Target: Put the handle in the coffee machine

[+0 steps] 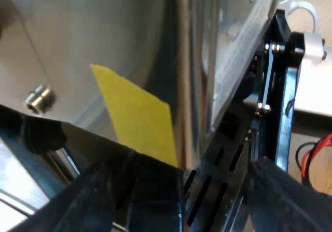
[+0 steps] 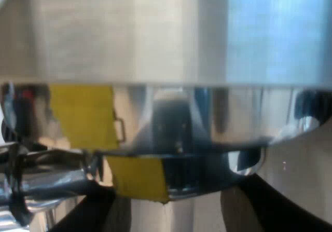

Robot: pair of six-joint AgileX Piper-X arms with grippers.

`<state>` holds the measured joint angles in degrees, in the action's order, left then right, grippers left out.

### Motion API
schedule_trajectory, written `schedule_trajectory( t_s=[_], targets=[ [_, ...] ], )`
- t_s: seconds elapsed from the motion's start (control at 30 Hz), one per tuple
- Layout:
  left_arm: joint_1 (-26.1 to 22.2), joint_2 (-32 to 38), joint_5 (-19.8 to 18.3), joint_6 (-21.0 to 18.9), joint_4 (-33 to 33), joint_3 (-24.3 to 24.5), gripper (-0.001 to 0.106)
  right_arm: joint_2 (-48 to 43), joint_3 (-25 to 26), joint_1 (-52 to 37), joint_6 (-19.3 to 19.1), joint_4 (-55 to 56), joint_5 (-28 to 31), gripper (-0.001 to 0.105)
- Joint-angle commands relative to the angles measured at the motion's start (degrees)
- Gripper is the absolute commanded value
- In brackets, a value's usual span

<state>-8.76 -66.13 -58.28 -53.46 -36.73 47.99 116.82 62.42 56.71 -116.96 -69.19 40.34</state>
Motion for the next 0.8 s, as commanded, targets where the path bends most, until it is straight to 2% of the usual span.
schedule_trajectory(
  t_s=[0.03,0.13,0.2,0.3,0.33,0.37,0.4,0.43,0.47,0.63,0.8],
  targets=[
    [-1.63,2.67,-1.19,-0.77,0.83,0.33,0.058,-1.17,0.76,0.17,-0.29,-3.52,-0.59,0.042],
    [-2.79,3.64,-1.19,-0.77,0.83,0.33,0.058,-1.17,0.76,0.17,-0.29,-3.52,-0.59,0.042],
    [-5.39,4.94,-3.22,-0.77,1.05,0.33,0.058,-1.17,0.76,0.17,-0.29,-3.52,-0.59,0.042],
    [-6.83,5.15,-4.54,-0.77,1.06,0.54,0.052,-1.17,0.76,0.17,-0.29,-3.68,-0.59,0.042],
    [-7.43,5.13,-4.55,-1.15,1.06,0.64,0.043,-1.17,0.76,0.17,-0.29,-3.88,-0.59,0.042],
    [-8.14,5.13,-4.55,-1.16,1.06,0.83,0.023,-1.17,0.76,0.17,-0.29,-4.03,-0.59,0.042],
    [-8.19,5.13,-4.36,-1.16,1.06,0.79,0.019,-1.17,0.76,0.17,-0.29,-4.02,-0.59,0.042],
    [-8.31,5.13,-3.47,-1.16,1.06,0.99,0.006,-1.17,0.76,0.17,-0.29,-4.24,-0.59,0.042],
    [-8.3,5.13,-2.36,-1.16,1.19,0.98,0.0,-1.17,0.76,0.17,-0.29,-4.23,-0.59,0.042],
    [-8.3,5.13,3.04,-1.16,2.57,0.98,0.001,-1.17,0.76,0.17,-0.29,-4.23,-0.59,0.042],
    [-8.3,3.41,6.13,-1.84,4.57,0.98,0.001,-1.17,0.76,0.17,-0.29,-4.23,-0.59,0.042]
  ],
)
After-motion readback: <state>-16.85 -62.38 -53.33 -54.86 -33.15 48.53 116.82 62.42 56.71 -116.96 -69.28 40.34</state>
